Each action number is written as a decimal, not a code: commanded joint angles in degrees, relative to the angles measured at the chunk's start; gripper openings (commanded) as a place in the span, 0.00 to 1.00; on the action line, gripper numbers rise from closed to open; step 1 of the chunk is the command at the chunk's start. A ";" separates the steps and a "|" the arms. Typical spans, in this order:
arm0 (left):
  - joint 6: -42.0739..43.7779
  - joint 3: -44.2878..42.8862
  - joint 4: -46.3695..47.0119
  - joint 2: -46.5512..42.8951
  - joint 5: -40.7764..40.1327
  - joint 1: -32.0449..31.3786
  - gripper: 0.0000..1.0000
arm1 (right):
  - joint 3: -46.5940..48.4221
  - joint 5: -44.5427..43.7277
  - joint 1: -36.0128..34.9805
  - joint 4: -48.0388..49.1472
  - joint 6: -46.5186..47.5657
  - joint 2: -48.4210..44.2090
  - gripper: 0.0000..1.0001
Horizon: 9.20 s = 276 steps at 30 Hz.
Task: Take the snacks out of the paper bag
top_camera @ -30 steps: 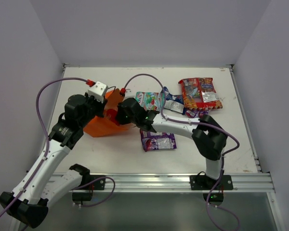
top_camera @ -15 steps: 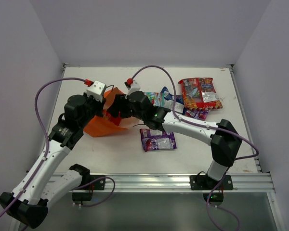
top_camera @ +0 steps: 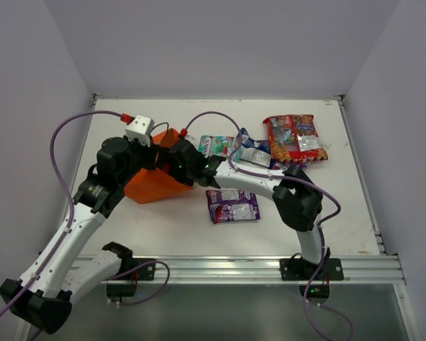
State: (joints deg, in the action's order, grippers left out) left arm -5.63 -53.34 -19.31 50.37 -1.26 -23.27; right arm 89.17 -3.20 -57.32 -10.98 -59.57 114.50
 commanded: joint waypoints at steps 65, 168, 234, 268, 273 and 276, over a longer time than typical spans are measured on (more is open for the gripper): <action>15.65 -1.07 9.62 -2.82 -2.09 -0.02 0.00 | -14.36 10.58 -0.86 5.00 38.13 -22.56 0.52; 1.85 1.04 1.56 -3.44 2.59 -0.02 0.00 | -4.17 14.80 1.25 7.20 47.62 -6.89 0.00; -6.85 -13.63 5.24 18.97 -2.53 15.79 0.00 | -39.43 -13.24 33.41 -19.79 27.81 -74.23 0.99; -1.76 -28.74 -8.54 4.06 0.46 21.69 1.00 | -11.76 -19.29 33.33 -23.82 49.10 -81.80 0.99; 0.61 -30.68 -13.46 -1.93 -1.12 18.70 1.00 | -8.22 -20.79 33.41 -24.44 54.03 -86.62 0.99; 1.50 -31.12 -14.87 -6.15 -3.48 16.77 1.00 | -7.69 -20.88 33.33 -23.91 56.66 -89.35 0.99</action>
State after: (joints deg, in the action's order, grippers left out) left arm -6.70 -83.20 -29.28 45.87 -2.02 -4.84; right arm 80.20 -22.04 -23.99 -33.63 -7.99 26.89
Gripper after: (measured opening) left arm 0.997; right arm 0.990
